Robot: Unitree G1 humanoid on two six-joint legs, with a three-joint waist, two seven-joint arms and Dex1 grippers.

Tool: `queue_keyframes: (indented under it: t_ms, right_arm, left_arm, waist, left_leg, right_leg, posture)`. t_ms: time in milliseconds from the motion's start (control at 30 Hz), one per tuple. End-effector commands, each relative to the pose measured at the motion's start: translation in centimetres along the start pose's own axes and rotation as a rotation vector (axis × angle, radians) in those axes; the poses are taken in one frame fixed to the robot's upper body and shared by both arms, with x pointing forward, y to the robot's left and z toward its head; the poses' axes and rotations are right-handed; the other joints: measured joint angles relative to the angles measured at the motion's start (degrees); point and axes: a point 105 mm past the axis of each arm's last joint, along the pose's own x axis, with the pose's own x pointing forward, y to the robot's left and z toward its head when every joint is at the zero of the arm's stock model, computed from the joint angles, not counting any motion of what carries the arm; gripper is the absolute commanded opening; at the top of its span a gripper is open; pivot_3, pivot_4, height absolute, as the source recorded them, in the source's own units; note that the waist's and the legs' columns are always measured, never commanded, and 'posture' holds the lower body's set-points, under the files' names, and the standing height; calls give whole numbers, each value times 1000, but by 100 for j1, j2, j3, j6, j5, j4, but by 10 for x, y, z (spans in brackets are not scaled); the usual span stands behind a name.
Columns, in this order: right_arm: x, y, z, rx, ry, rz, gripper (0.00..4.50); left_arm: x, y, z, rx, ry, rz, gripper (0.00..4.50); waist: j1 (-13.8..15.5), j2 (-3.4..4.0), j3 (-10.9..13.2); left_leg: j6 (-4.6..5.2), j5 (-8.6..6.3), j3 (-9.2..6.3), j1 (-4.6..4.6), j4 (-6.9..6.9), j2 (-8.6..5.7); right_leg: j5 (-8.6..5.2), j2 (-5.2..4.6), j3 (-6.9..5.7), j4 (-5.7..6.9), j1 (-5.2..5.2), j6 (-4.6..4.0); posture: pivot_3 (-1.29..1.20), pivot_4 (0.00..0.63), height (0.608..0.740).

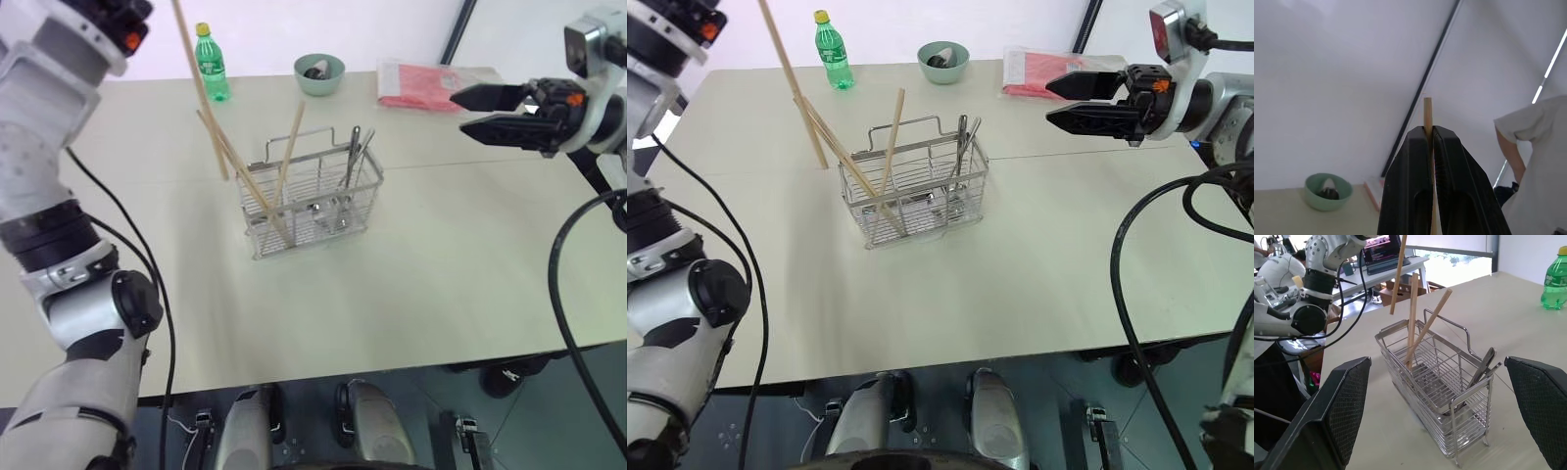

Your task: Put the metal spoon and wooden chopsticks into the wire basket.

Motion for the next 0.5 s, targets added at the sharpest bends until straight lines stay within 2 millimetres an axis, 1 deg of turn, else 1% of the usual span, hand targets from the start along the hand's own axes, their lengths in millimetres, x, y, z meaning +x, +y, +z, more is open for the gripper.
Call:
queue_keyframes:
  t_ms: [33, 133, 200, 300, 400, 500]
  right_arm:
    - [-3, 5, 18, -36, -45, 5, 4500]
    - [-5, 6, 20, -32, -48, 1, 4500]
    - [-6, 7, 23, -28, -52, -2, 4500]
    - [-9, 7, 26, -20, -59, -9, 4500]
    - [-11, 8, 28, -11, -67, -15, 4500]
    - [-13, 8, 28, -7, -69, -19, 4500]
  left_arm:
    - [12, -22, 6, 24, -48, -71, 61]
    - [20, -32, -14, 25, -16, -107, 61]
    - [22, -37, -27, 51, 11, -133, 61]
    - [22, -41, -41, 71, 40, -153, 61]
    - [22, -43, -51, 55, 52, -161, 61]
    - [22, -45, -60, 28, 56, -161, 1033]
  waist:
    - [-6, 0, 0]
    - [3, 0, 0]
    - [3, 0, 0]
    - [1, 1, 0]
    - [1, 0, 0]
    - [2, 0, 0]
  left_leg:
    - [0, 0, 0, 0, 0, 0]
    - [0, 0, -1, 0, 0, 0]
    - [0, 0, 0, 0, 0, 0]
    - [0, 0, -1, 1, -2, -1]
    - [0, 0, -3, 0, -2, 2]
    - [0, 0, -8, 0, 1, 2]
  right_leg:
    - [0, 1, 0, 0, 0, 0]
    - [0, 3, 0, -1, 0, 0]
    - [0, 3, 0, -2, 1, 0]
    - [0, 4, 2, -2, 0, -1]
    - [-1, 9, 2, -2, -1, -2]
    - [-1, 8, 2, -3, 0, -2]
  posture:
    - [0, 150, 733]
    - [0, 150, 733]
    - [0, 150, 733]
    - [0, 150, 733]
    - [0, 150, 733]
    - [0, 150, 733]
